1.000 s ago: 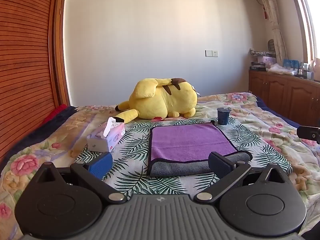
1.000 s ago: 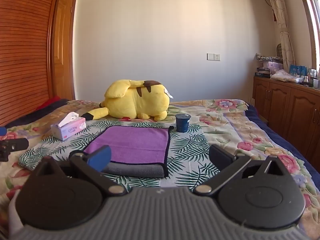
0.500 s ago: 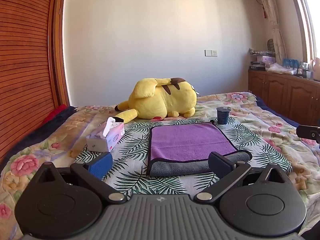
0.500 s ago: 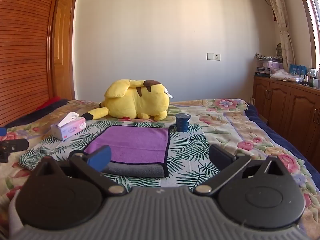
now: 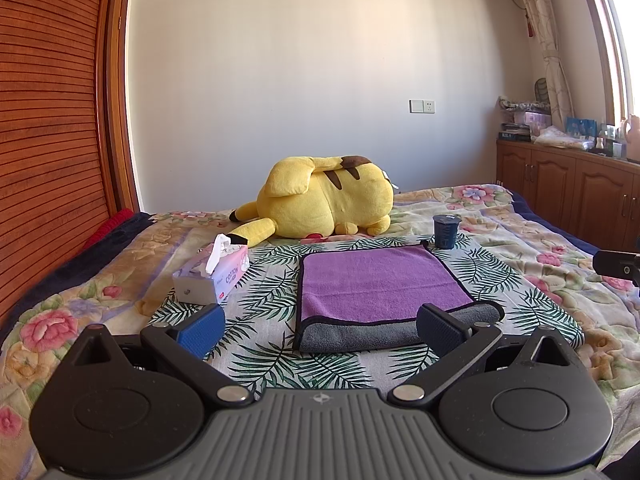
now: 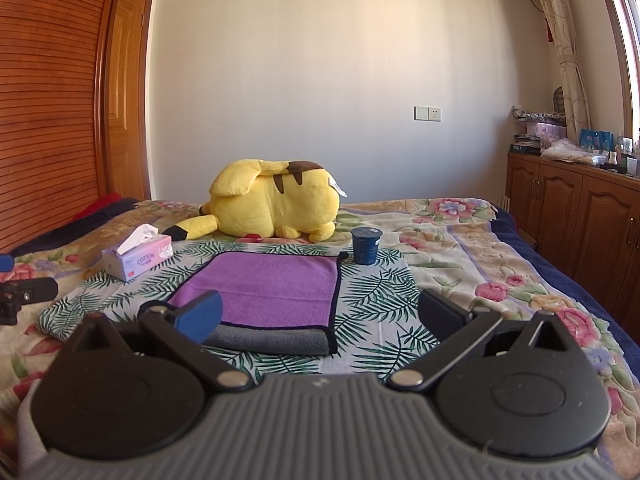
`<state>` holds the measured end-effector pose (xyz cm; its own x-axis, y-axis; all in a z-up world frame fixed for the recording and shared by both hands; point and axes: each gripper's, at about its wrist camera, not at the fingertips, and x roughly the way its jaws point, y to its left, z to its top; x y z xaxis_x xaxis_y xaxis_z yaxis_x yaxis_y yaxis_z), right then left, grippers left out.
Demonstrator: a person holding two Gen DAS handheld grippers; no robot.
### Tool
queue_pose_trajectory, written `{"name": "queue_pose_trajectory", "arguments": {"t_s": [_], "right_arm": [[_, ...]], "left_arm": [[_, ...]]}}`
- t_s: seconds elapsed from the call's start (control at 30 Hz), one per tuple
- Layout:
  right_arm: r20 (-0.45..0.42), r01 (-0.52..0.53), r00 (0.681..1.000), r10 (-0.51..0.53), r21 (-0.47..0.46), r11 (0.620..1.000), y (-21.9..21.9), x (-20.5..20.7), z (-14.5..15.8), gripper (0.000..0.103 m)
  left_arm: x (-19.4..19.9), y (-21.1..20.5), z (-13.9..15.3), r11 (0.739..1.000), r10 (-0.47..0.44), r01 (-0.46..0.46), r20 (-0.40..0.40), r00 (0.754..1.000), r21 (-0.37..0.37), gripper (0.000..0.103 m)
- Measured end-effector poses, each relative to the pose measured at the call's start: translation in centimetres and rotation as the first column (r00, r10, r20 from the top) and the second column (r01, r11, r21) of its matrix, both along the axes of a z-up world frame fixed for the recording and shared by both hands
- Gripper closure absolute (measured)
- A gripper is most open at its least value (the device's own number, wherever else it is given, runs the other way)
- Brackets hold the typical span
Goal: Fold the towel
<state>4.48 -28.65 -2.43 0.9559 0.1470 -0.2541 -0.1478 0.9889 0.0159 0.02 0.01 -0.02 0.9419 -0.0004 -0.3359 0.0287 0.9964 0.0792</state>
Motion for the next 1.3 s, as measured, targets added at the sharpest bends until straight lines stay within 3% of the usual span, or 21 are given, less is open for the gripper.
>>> {"name": "queue_pose_trajectory", "arguments": {"t_s": [1.3], "right_arm": [[0.002,-0.003,1.0,0.003,-0.002,1.0,0.18,0.02,0.11,0.0]], "left_arm": [[0.01,-0.02,0.0,1.0,0.0,0.0,0.0,1.0,0.002,0.016]]}}
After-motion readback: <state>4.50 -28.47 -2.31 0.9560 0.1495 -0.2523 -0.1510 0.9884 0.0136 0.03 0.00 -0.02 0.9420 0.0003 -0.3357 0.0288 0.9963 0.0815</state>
